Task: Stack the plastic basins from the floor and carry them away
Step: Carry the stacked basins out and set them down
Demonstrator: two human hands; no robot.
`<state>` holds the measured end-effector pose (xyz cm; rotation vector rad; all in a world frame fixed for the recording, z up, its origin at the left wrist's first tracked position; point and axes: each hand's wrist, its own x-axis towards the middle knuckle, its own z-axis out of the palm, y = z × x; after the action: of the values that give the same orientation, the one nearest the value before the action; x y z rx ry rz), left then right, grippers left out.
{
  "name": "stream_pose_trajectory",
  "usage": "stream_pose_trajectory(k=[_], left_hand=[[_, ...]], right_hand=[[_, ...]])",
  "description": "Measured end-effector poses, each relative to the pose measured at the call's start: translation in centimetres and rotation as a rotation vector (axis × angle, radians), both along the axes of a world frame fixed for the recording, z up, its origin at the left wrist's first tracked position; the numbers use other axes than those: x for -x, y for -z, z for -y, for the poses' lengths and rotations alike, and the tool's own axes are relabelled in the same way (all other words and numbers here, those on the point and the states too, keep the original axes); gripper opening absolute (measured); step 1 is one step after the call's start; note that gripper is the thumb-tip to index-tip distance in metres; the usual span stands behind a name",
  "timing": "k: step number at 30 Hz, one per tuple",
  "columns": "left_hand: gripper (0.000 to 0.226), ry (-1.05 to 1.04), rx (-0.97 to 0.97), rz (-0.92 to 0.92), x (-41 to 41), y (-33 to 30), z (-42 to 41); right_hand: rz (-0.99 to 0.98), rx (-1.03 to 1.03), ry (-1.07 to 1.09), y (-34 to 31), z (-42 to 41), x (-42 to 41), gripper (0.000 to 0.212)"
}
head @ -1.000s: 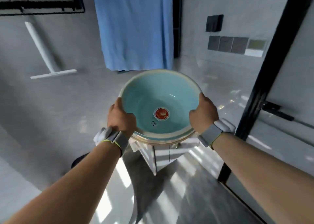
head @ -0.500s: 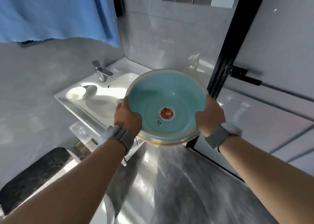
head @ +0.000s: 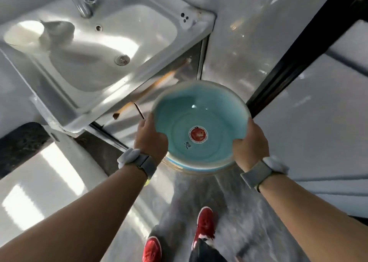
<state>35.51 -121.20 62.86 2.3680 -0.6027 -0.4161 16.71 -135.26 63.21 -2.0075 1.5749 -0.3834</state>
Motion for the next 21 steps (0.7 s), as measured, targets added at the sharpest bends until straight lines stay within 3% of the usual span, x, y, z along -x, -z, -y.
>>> stream_pose_trajectory(k=[7,16,21], left_hand=[[0.074,-0.053,-0.094,-0.027,0.4,12.3,3.0],[0.077,-0.034,-0.119,-0.112,-1.9,33.7,4.1],[0.075,-0.035,-0.18,-0.117,-4.2,43.8,3.6]], right_hand=[[-0.093,-0.081,-0.054,11.0,3.7,-0.6,0.061],[-0.193,-0.13,-0.061,30.7,5.0,-3.7,0.073],[-0.218,-0.145,-0.053,41.6,4.8,-6.2,0.064]])
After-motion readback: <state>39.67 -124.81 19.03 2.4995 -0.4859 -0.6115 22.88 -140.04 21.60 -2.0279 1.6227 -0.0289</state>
